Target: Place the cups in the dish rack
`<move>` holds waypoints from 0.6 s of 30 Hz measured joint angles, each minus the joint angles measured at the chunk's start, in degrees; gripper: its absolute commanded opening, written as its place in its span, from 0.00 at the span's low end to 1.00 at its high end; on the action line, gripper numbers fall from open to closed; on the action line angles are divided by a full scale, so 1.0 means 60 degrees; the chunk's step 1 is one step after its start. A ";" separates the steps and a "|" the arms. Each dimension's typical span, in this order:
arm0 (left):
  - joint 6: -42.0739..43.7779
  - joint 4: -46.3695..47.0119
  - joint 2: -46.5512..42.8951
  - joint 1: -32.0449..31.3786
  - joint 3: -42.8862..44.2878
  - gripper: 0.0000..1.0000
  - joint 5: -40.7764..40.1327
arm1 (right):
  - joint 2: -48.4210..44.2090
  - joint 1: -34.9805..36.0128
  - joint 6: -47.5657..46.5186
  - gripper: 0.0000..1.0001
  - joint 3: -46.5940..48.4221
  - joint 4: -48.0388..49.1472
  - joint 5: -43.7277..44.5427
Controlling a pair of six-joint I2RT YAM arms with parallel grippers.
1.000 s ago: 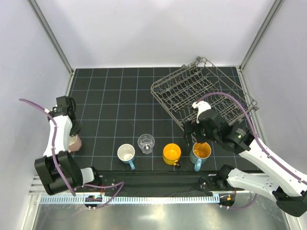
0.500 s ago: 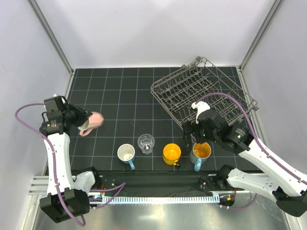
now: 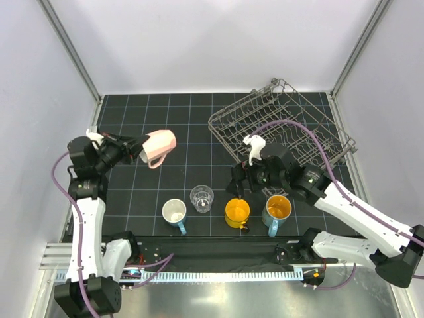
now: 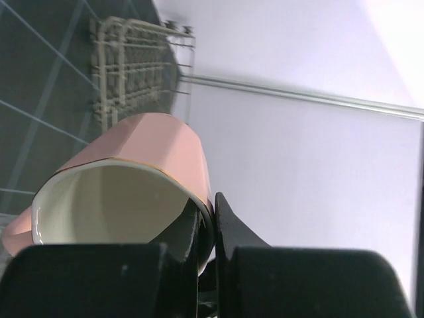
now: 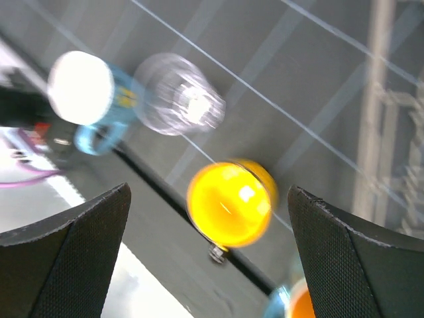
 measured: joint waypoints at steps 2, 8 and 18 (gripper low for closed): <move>-0.0954 0.0852 -0.0200 -0.0102 -0.0459 0.01 0.0178 | 0.0000 0.0091 0.0015 0.97 -0.0087 0.0790 -0.0448; -0.3621 0.3147 -0.0900 -0.0612 -0.1537 0.00 0.0055 | -0.0036 0.0517 0.0138 0.97 -0.1129 0.3872 -0.1756; -0.5151 0.4415 -0.2226 -0.1632 -0.1916 0.01 -0.0244 | 0.0954 0.0987 0.0663 0.98 -0.2419 0.8881 -0.2965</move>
